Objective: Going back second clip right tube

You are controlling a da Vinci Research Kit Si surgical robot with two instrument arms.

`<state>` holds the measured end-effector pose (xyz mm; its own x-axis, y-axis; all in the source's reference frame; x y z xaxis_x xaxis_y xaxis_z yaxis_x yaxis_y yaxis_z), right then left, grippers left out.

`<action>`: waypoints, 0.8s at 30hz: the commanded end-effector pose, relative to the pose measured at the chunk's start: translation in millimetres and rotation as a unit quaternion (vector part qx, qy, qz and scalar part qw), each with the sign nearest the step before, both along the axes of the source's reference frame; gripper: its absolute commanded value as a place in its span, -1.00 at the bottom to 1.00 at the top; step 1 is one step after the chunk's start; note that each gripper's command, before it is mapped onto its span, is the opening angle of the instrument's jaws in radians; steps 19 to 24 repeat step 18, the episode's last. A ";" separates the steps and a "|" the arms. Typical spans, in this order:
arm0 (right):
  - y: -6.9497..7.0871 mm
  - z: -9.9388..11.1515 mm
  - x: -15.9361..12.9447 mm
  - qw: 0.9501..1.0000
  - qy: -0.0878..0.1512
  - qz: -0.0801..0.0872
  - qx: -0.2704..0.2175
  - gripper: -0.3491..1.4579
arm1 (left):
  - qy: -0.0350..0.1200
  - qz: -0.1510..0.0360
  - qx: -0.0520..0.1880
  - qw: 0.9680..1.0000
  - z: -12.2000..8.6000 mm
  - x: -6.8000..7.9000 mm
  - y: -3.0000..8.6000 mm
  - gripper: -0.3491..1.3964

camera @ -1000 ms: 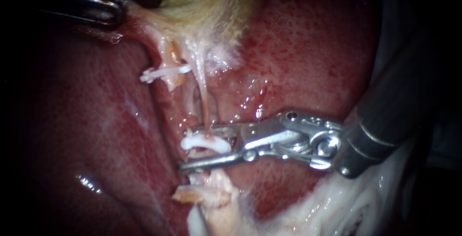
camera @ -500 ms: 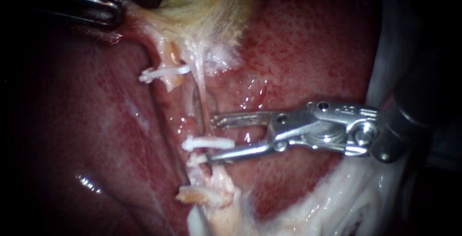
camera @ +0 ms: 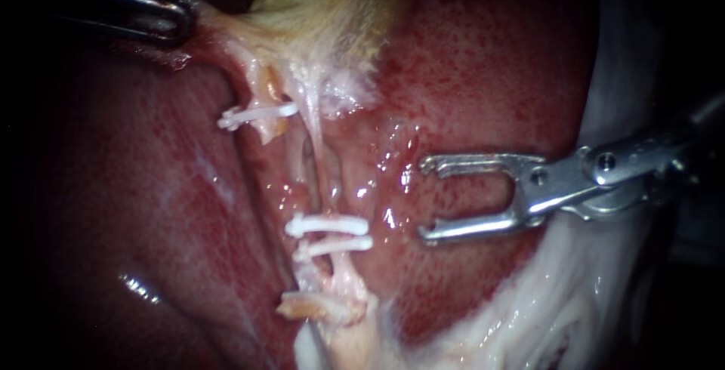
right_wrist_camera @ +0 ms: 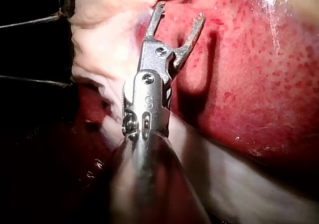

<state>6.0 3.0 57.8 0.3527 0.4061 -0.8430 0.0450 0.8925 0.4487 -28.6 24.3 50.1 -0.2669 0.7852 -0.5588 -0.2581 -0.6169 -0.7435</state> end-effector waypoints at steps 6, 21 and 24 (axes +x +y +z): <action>-0.1 -0.1 0.0 1.000 0.006 -0.011 -0.001 -0.08 | -0.003 0.007 -0.003 1.000 2.9 -1.7 -1.1 -1.00; -0.3 -0.4 0.0 1.000 0.010 -0.017 0.001 -0.09 | 0.002 0.017 0.002 1.000 5.6 -3.1 -1.5 -1.00; -0.3 -0.4 0.0 1.000 0.010 -0.017 0.001 -0.09 | 0.002 0.017 0.002 1.000 5.6 -3.1 -1.5 -1.00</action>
